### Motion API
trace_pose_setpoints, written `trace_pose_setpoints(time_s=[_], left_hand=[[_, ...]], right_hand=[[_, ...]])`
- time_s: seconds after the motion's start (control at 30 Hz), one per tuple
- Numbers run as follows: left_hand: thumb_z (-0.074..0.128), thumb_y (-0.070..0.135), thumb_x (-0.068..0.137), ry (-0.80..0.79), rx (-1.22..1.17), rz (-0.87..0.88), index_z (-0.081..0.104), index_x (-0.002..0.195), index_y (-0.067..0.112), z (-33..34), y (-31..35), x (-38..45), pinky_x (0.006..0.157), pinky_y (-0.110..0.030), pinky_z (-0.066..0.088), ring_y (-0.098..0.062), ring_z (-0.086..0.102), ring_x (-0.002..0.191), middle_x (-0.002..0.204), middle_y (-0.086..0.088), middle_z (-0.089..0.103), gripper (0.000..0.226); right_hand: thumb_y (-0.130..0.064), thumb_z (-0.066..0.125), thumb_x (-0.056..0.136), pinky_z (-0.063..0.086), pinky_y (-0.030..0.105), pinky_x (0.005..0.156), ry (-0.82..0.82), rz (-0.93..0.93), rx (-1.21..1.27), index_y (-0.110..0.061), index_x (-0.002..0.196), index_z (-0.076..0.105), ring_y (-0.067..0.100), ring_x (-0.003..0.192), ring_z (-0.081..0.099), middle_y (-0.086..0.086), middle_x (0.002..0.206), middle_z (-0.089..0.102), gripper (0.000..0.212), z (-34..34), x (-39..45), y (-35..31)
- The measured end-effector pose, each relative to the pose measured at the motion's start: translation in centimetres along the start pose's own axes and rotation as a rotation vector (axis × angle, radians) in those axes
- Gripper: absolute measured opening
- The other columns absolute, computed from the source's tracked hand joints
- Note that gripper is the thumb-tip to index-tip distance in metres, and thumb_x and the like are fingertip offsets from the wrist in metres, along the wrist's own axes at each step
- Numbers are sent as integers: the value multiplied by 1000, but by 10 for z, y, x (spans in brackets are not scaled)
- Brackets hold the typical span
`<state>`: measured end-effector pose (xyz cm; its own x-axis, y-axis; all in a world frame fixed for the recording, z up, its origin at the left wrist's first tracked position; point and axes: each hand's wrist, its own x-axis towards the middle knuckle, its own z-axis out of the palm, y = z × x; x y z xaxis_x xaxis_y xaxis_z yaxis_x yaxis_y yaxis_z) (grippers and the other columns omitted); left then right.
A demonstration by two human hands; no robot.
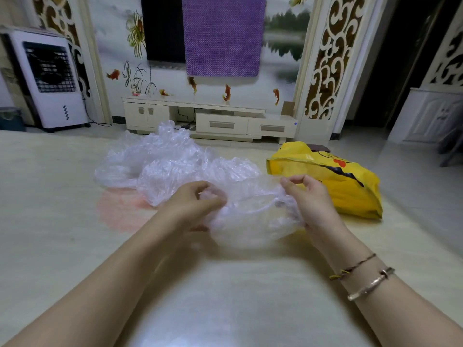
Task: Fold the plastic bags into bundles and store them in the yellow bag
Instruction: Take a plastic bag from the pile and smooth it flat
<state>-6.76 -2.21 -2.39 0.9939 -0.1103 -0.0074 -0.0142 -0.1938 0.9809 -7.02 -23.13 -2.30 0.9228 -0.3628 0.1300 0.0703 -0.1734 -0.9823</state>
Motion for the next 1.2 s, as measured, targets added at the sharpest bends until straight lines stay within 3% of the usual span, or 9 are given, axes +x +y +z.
trace_pose_setpoints(time_s=[0.13,0.37,0.5,0.6,0.73,0.87,0.97,1.1,1.2], left_hand=[[56,17,93,229,322,213,59,88,14,0,-9,2,41,-19,39,-6,47,34,54,1,53,6],[57,48,89,299,872,249,46,117,21,-7,-15,-2,77,-36,45,-24,55,99,108,4,57,40],[61,26,88,162,678,594,54,116,23,-7,-12,2,86,-16,33,-18,41,111,117,9,49,29],[51,6,85,-17,719,718,64,110,23,2,-12,-2,89,-15,34,-13,47,106,109,11,58,33],[37,28,97,-137,941,636,55,132,16,13,-19,-5,106,-27,33,-16,45,127,136,0,56,42],[27,51,101,-356,1227,343,6,156,18,13,-26,-4,121,-33,8,-14,4,149,163,0,2,67],[26,65,94,-404,1202,262,-5,155,25,6,-27,0,121,-38,-1,-7,-9,148,162,9,-10,79],[39,68,89,-382,1076,272,8,155,31,-6,-27,3,121,-35,0,-3,-3,148,161,16,1,82],[55,62,85,-260,812,422,41,139,38,-11,-22,3,116,-29,23,-4,29,138,147,19,34,61]], right_hand=[[-27,61,92,39,23,45,18,-119,-433,-17,88,55,9,47,55,0,65,57,12,-4,7,8],[-30,55,91,50,36,66,-40,-225,-837,-21,102,50,19,84,57,-3,92,59,15,-8,5,16],[-20,48,96,34,21,89,-206,-567,-886,-23,120,51,11,119,42,-8,123,52,24,-15,-7,9],[-23,42,100,28,13,98,-412,-581,-865,-29,135,47,2,130,38,-14,139,47,35,-11,-13,12],[-29,37,102,18,14,108,-540,-511,-956,-25,149,29,5,143,21,-8,155,31,48,-4,-10,21],[-37,33,103,2,17,113,-689,-423,-1083,-16,153,10,10,148,3,0,162,9,59,-4,-5,26],[-46,32,101,3,29,121,-712,-384,-1126,-19,154,1,8,148,-3,-2,162,-1,67,-7,-3,27],[-58,43,93,7,24,119,-698,-343,-964,-28,154,8,1,146,4,-14,160,7,77,-15,-6,23],[-64,64,76,26,16,108,-629,-365,-810,-42,143,31,-11,131,28,-29,144,31,77,-26,-9,10]])
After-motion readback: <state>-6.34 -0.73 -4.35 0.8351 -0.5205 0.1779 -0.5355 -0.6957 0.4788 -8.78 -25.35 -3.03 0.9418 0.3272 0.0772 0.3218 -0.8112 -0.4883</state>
